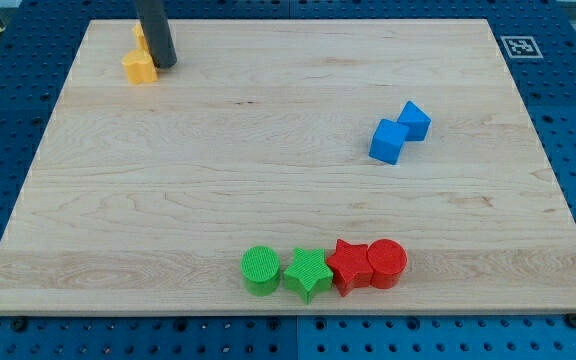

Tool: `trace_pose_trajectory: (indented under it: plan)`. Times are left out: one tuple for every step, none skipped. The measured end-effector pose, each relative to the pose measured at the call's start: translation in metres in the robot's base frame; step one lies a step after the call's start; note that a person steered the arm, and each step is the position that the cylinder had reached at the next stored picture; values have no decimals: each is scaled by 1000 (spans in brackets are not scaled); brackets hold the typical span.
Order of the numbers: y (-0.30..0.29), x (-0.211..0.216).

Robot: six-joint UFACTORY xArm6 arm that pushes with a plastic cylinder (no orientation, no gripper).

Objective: Push the yellow heart into the yellow hexagon

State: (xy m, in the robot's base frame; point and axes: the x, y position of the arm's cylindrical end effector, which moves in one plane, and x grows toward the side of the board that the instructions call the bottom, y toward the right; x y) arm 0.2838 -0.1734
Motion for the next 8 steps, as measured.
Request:
trace_pose_trajectory:
  plan:
    - [37, 1]
    - [54, 37]
    - [33, 67]
    - [-5, 60]
    - [-14, 37]
    - [-14, 21]
    - [-14, 22]
    - [-26, 52]
